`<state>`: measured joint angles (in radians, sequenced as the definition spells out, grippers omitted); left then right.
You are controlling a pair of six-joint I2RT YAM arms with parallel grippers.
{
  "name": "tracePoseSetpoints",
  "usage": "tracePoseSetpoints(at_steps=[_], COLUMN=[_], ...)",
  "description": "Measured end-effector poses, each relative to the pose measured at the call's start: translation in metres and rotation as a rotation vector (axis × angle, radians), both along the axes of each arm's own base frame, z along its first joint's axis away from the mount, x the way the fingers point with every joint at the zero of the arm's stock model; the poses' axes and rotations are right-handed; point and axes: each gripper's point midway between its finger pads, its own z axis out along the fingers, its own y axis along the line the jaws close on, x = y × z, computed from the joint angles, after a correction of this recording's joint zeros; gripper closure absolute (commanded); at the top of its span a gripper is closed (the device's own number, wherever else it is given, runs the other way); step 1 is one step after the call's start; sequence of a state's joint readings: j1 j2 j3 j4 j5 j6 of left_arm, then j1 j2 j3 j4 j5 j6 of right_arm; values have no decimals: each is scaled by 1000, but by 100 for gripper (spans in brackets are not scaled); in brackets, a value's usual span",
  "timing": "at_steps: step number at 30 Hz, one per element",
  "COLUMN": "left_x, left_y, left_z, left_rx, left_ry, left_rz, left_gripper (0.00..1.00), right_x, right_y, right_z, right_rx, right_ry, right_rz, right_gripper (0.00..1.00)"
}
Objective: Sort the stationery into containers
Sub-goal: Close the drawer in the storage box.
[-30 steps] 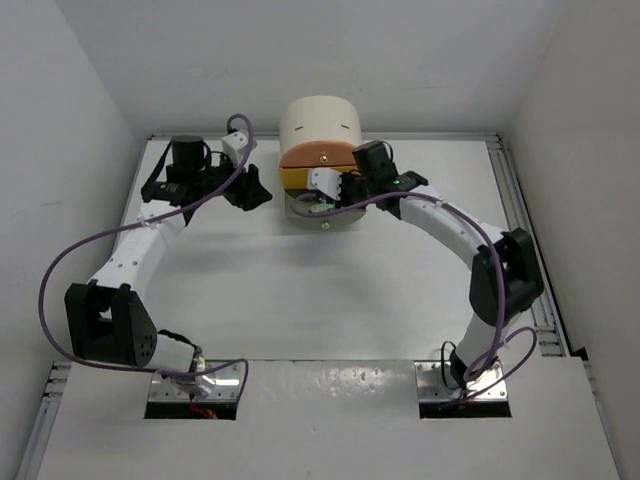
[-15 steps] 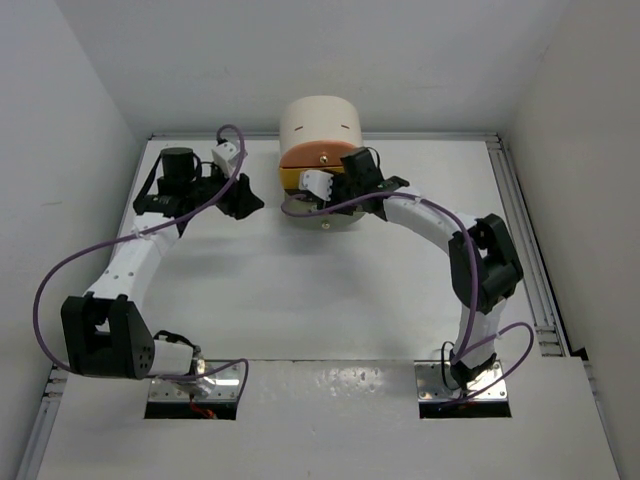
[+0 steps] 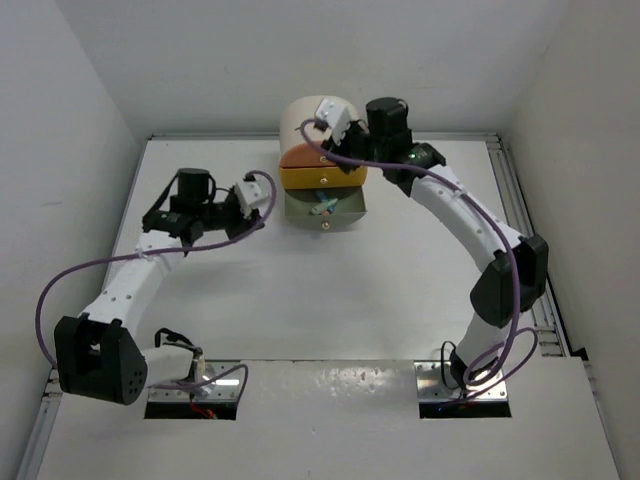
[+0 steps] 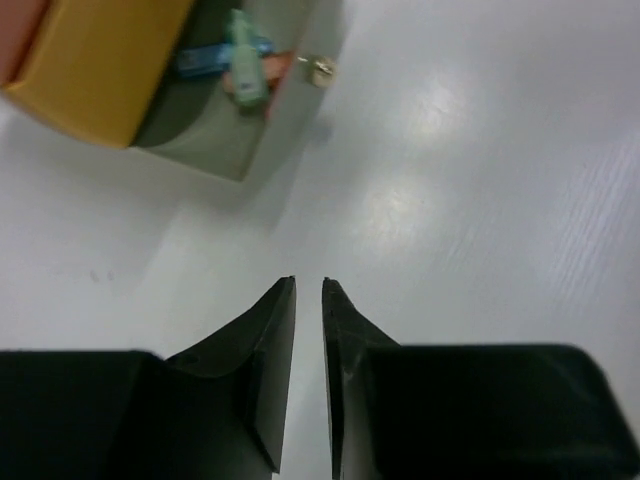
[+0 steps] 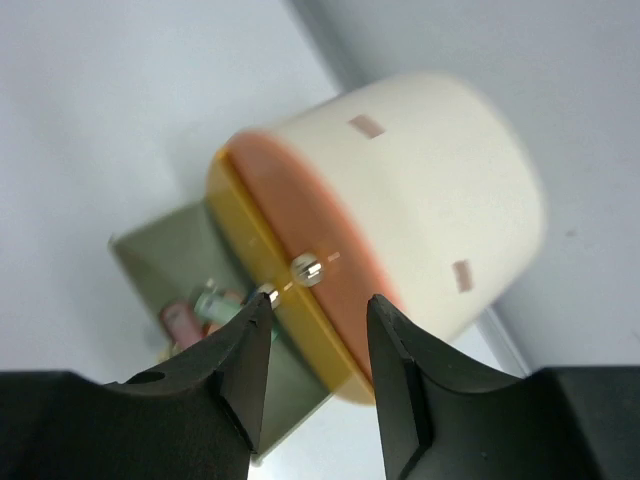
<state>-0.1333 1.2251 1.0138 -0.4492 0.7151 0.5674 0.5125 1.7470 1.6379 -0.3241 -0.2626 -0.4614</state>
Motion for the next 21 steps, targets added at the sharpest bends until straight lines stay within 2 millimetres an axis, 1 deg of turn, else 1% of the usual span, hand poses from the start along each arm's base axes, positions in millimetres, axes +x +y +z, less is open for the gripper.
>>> tracePoseSetpoints(at_steps=[1, 2, 3, 4, 5, 7, 9, 10, 13, 15, 17, 19, 21], left_x=[-6, -11, -15, -19, -22, -22, -18, -14, -3, 2, -1, -8, -15], left_y=[-8, -14, -18, -24, -28, -34, -40, -44, -51, -54, -58, -60, -62], left_z=[-9, -20, -30, -39, -47, -62, -72, -77, -88, -91, -97, -102, -101], left_rx=[35, 70, 102, 140, 172, 251, 317, 353, 464, 542, 605, 641, 665], left_ry=[-8, -11, -11, -18, -24, -63, -114, -146, -252, -366, -486, -558, -625], left_rz=[-36, -66, -86, -114, -134, -154, -164, -162, -146, -121, -119, -136, -155], left_gripper=[80, 87, 91, 97, 100, 100, 100, 100, 100, 100, 100, 100, 100], right_x=[6, 14, 22, 31, 39, 57, 73, 80, 93, 97, 97, 96, 94], right_y=[-3, -7, -12, -15, -18, -23, -24, -23, -16, -11, -7, -3, -1], right_z=[15, 30, 42, 53, 60, 66, 64, 59, 35, 19, 4, -1, -1], right_rx=[43, 87, 129, 167, 196, 238, 271, 282, 310, 317, 326, 341, 357], right_ry=[-9, -18, -24, -30, -31, -24, -5, 9, 81, 127, 180, 210, 226], right_rz=[-29, -60, -91, -120, -143, -188, -221, -231, -253, -257, -258, -254, -249], right_gripper=[58, 59, 59, 59, 60, 62, 63, 63, 65, 67, 68, 68, 69])
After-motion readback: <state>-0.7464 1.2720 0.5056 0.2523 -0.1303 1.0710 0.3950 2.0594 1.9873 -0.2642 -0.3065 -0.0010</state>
